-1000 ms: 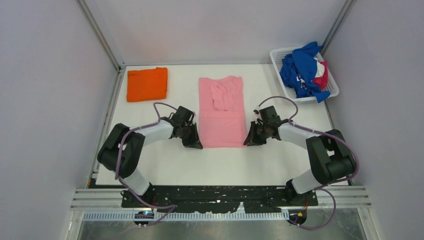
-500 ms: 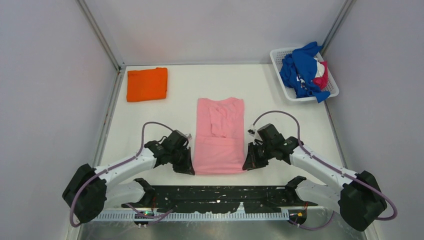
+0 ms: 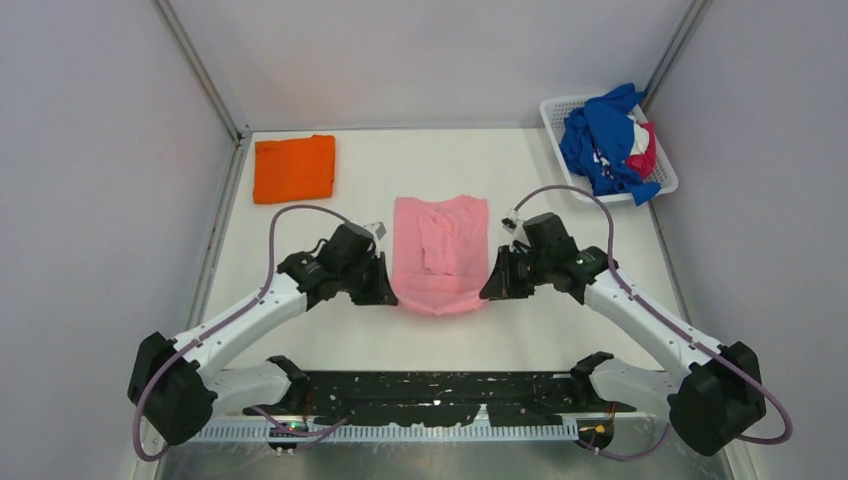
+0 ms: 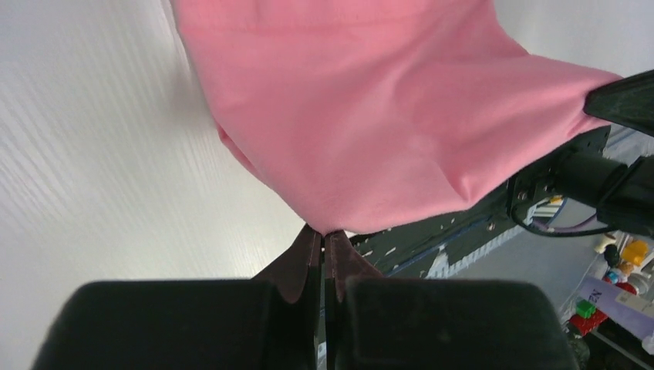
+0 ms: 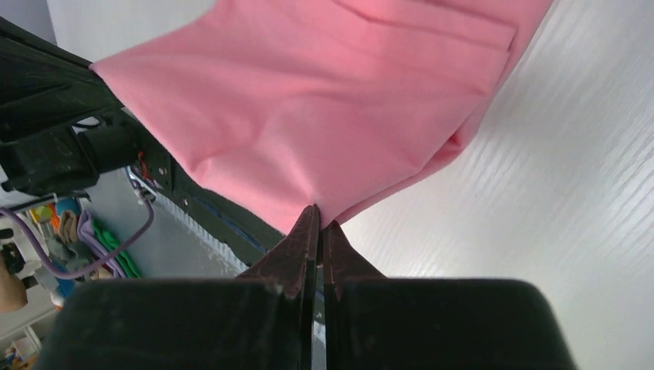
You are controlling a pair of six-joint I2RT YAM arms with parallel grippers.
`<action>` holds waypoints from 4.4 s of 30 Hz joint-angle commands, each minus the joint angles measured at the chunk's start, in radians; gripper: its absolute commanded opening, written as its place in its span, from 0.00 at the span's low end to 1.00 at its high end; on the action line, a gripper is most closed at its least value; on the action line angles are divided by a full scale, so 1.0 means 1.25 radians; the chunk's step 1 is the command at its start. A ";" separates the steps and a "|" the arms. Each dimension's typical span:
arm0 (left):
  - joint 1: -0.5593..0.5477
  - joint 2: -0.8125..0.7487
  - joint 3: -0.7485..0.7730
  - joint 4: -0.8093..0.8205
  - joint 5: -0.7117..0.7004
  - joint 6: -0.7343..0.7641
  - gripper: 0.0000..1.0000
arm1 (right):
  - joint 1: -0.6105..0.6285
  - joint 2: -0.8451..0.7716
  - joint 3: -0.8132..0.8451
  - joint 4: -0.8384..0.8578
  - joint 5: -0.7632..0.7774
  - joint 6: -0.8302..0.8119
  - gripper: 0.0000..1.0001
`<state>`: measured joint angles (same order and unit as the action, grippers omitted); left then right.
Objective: Fold and stack the t-shirts
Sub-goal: Fold the long partially folded tshirt into a neat square, then put the neatly folded tshirt into the corner of the board with the left arm
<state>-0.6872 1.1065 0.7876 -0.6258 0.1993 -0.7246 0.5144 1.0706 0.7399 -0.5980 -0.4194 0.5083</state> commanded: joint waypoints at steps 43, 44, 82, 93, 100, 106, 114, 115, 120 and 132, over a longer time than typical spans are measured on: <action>0.272 0.748 0.802 -0.063 0.014 0.150 0.00 | -0.291 0.617 0.530 0.183 -0.073 -0.045 0.05; 0.273 0.770 0.825 -0.074 0.010 0.148 0.00 | -0.292 0.633 0.538 0.186 -0.069 -0.045 0.05; 0.272 0.967 0.929 0.003 0.178 0.043 1.00 | -0.277 0.815 0.528 0.513 -0.238 0.152 0.95; 0.265 0.878 0.715 -0.011 0.159 0.060 1.00 | -0.260 0.814 0.442 0.412 -0.144 0.092 0.95; 0.250 0.677 0.419 0.066 0.149 0.063 1.00 | -0.213 0.658 0.245 0.420 -0.122 0.084 0.95; 0.230 0.520 0.306 0.098 0.121 0.053 1.00 | -0.151 0.516 0.162 0.414 -0.075 0.088 0.95; 0.214 0.343 0.225 0.065 0.027 0.053 1.00 | -0.148 0.383 0.173 0.414 -0.063 0.075 0.95; 0.214 0.330 0.206 0.065 0.013 0.051 1.00 | -0.151 0.368 0.167 0.414 -0.056 0.074 0.95; 0.212 0.339 0.148 0.068 -0.012 0.038 0.99 | -0.192 0.254 0.090 0.415 -0.008 0.067 0.95; 0.174 0.472 0.160 0.114 -0.060 0.016 0.82 | -0.318 0.059 0.031 0.248 0.111 -0.044 0.95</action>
<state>-0.4507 1.6413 0.9535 -0.5186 0.1791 -0.6941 0.1448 1.2003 0.7712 -0.2234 -0.3420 0.5270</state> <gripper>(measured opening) 0.881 0.952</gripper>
